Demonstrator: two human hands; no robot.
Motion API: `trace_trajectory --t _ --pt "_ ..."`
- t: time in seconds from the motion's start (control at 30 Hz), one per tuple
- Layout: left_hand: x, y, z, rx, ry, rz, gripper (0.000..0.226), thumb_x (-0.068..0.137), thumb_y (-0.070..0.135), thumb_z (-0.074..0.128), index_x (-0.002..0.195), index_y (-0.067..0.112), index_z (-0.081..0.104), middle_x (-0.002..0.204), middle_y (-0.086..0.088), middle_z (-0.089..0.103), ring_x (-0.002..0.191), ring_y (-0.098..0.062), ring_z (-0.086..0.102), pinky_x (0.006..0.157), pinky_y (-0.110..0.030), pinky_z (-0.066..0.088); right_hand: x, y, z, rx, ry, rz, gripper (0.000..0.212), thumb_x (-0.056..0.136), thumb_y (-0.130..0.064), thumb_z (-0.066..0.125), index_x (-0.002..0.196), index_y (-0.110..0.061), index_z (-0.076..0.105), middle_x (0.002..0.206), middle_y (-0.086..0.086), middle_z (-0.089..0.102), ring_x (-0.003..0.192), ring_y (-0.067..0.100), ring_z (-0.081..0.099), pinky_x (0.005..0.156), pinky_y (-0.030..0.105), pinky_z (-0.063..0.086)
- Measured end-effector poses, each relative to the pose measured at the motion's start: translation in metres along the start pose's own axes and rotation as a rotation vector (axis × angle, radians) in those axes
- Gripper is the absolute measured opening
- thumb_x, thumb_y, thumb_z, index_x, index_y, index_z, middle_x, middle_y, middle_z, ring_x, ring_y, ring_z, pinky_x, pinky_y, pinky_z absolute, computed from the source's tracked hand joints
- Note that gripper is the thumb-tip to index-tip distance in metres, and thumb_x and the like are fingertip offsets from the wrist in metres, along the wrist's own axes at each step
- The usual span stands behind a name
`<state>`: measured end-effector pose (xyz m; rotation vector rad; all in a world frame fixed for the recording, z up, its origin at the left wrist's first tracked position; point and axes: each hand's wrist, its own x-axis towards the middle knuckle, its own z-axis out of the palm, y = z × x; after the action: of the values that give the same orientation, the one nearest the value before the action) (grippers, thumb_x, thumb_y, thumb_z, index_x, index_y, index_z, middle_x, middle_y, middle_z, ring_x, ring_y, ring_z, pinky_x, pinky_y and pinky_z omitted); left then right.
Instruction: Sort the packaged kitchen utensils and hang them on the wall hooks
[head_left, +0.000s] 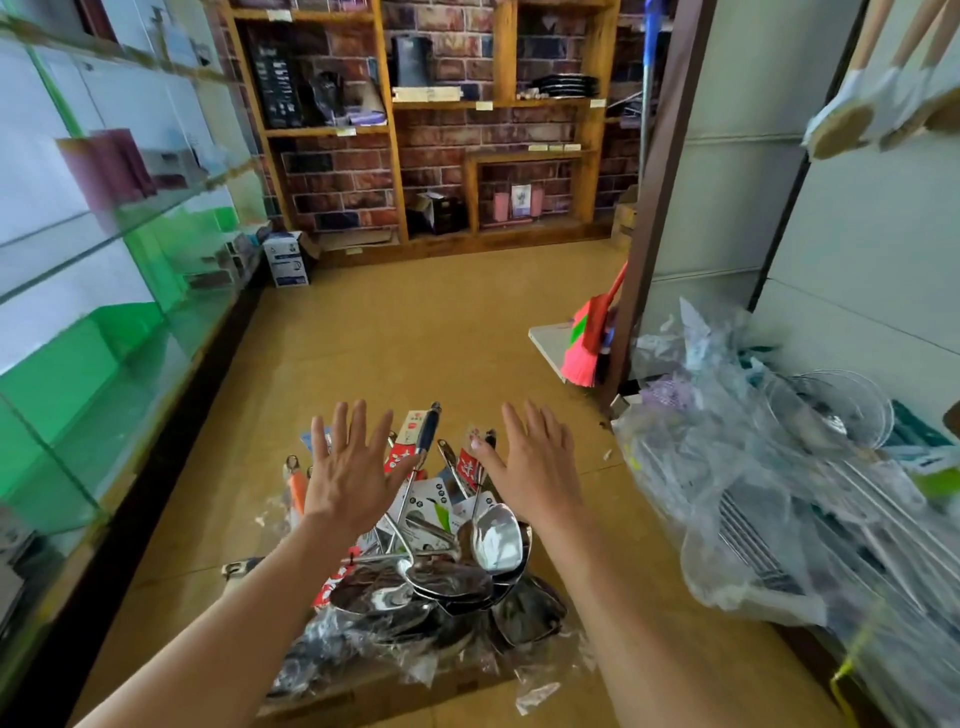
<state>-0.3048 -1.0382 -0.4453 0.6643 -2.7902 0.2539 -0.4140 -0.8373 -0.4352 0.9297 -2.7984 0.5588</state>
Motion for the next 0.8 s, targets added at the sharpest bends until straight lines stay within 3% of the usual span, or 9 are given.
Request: trace_trajectory --t 0.33,0.4,0.47,0.53,0.6,0.63,0.67,0.8 --pt "-0.006 -0.025 0.006 -0.019 -0.054 -0.069 0.081 0.091 0.073 0.011 0.156 0.025 0.015 0.162 -0.014 0.007 0.15 -0.035 0.0 0.117 -0.054 -0.01 0.007 -0.03 0.02 0.033 -0.043 -0.062 0.075 0.097 -0.065 0.026 0.156 -0.019 0.018 0.163 0.012 0.018 0.15 0.03 0.011 0.121 0.052 0.013" --pt "0.001 -0.029 0.001 -0.041 -0.009 -0.04 0.078 0.093 0.071 0.016 0.155 0.024 0.018 0.162 -0.014 0.011 0.15 -0.035 0.002 0.117 -0.053 -0.01 0.011 -0.038 0.022 0.043 -0.022 -0.079 0.074 0.098 -0.064 0.026 0.156 -0.019 0.018 0.162 0.012 0.019 0.15 0.03 0.012 0.121 0.052 0.014" --pt "0.01 -0.033 -0.007 -0.045 0.023 -0.04 0.071 0.095 0.065 0.027 0.152 0.022 0.028 0.159 -0.012 0.024 0.148 -0.034 0.014 0.119 -0.052 -0.001 0.018 -0.046 0.024 0.055 -0.001 -0.093 0.073 0.098 -0.063 0.026 0.155 -0.018 0.019 0.162 0.011 0.02 0.15 0.029 0.014 0.121 0.051 0.015" --pt "0.016 -0.04 -0.014 -0.138 -0.03 -0.127 0.058 0.097 0.057 0.038 0.141 0.02 0.047 0.144 -0.01 0.048 0.135 -0.031 0.041 0.115 -0.047 0.028 0.026 -0.058 0.028 0.067 -0.006 -0.11 0.072 0.098 -0.062 0.028 0.155 -0.018 0.02 0.161 0.01 0.023 0.149 0.029 0.017 0.12 0.05 0.017" --pt "0.015 -0.045 -0.013 -0.325 -0.173 -0.257 0.043 0.097 0.052 0.045 0.108 0.017 0.067 0.106 -0.008 0.069 0.095 -0.024 0.065 0.084 -0.037 0.054 0.035 -0.072 0.034 0.079 -0.031 -0.129 0.071 0.098 -0.06 0.031 0.154 -0.017 0.022 0.159 0.009 0.029 0.147 0.029 0.022 0.119 0.049 0.02" --pt "0.012 -0.046 -0.008 -0.358 -0.272 -0.299 0.043 0.097 0.051 0.048 0.088 0.014 0.069 0.083 -0.005 0.069 0.075 -0.019 0.066 0.068 -0.031 0.054 0.04 -0.079 0.037 0.085 -0.045 -0.139 0.07 0.098 -0.059 0.034 0.154 -0.017 0.024 0.156 0.009 0.032 0.145 0.029 0.025 0.118 0.048 0.023" --pt "0.01 -0.046 -0.001 -0.359 -0.362 -0.321 0.047 0.096 0.051 0.05 0.074 0.013 0.066 0.068 -0.001 0.066 0.062 -0.015 0.063 0.062 -0.028 0.052 0.045 -0.086 0.04 0.084 -0.056 -0.152 0.069 0.099 -0.058 0.036 0.152 -0.016 0.027 0.153 0.009 0.037 0.142 0.029 0.029 0.115 0.047 0.026" --pt "0.008 -0.041 0.035 -0.401 -0.617 -0.333 0.057 0.087 0.064 0.053 0.064 0.014 0.067 0.051 0.003 0.067 0.051 -0.007 0.066 0.092 -0.039 0.054 0.072 -0.114 0.054 0.08 -0.115 -0.176 0.059 0.1 -0.052 0.042 0.145 -0.014 0.04 0.142 0.008 0.051 0.131 0.028 0.045 0.104 0.042 0.036"
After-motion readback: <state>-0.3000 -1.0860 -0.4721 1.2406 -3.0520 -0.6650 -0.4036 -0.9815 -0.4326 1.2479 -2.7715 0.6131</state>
